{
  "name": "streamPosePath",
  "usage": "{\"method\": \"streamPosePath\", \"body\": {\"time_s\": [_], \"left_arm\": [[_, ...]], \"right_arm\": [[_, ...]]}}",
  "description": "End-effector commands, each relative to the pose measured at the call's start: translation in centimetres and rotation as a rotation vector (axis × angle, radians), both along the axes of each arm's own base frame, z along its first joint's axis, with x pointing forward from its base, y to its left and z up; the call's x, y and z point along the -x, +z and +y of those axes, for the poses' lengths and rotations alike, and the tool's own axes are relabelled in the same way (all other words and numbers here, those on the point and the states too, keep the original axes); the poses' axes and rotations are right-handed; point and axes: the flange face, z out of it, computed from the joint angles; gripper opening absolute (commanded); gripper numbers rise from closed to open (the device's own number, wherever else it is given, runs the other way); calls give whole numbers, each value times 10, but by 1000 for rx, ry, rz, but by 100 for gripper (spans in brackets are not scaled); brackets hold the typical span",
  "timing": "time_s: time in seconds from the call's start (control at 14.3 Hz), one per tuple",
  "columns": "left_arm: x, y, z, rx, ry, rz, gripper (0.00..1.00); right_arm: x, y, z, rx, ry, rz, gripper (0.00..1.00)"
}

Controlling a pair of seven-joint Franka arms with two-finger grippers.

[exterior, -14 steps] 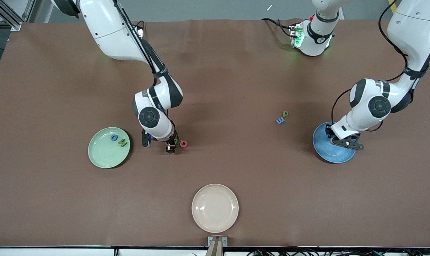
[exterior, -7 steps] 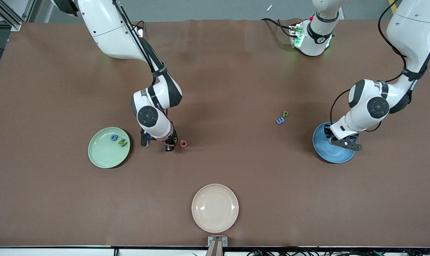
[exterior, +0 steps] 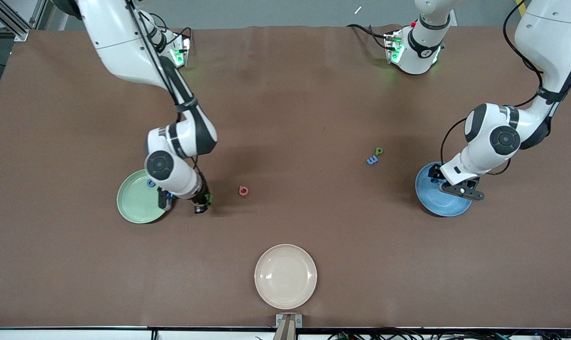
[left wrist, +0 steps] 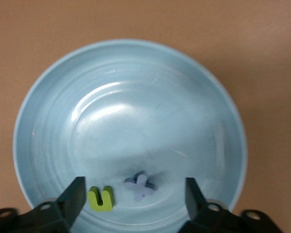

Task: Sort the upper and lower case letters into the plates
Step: 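Place the B in the green plate while the left gripper reaches d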

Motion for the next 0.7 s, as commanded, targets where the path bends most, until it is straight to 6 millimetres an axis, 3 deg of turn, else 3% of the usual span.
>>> {"method": "streamPosePath", "body": {"time_s": [0.0,0.21,0.35,0.49,0.63], "left_arm": [[7,34,-42,-23,26,-6,100],[22,55,-126,-1,126,11,100],[33,63,-166,46,177,25,100],[47,66,-186,62,196,80,100],[63,64,-191,27,186,99,100]], "right_arm": [[-1,31,-43,-11,119,48,0],[1,48,-90,-31,236,112,0],[4,40,-121,-36,271,121,0],[8,28,-152,-43,316,124,0],[13,18,-177,-42,339,103,0]]}}
